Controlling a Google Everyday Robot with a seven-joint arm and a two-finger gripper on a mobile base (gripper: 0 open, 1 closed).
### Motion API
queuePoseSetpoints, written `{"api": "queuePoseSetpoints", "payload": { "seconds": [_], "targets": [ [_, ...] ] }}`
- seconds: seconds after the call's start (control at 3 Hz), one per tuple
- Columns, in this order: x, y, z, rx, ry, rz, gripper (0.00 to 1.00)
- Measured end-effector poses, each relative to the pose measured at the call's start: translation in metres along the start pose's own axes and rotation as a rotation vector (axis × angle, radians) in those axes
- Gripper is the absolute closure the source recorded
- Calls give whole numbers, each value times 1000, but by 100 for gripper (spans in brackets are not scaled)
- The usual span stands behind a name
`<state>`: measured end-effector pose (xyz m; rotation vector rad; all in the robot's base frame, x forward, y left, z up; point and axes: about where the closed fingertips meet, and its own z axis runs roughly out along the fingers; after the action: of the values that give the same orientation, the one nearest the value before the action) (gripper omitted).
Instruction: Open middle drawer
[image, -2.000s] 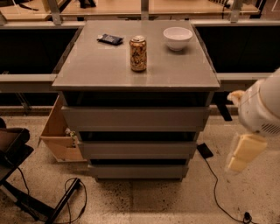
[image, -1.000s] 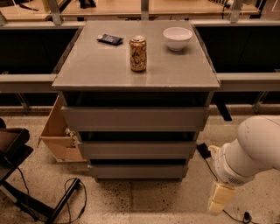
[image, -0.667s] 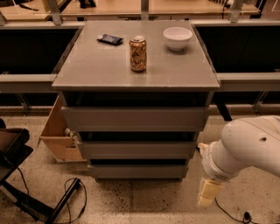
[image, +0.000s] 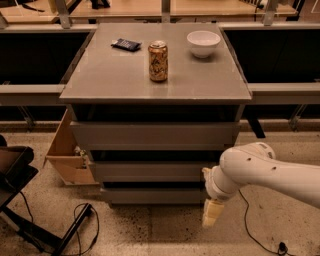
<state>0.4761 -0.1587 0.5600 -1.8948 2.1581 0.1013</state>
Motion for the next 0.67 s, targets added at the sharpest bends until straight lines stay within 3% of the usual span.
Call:
{"api": "queuePoseSetpoints", "payload": {
  "seconds": [0.67],
  "targets": [
    [-4,-49,63,28,-13,-63,0]
  ]
}}
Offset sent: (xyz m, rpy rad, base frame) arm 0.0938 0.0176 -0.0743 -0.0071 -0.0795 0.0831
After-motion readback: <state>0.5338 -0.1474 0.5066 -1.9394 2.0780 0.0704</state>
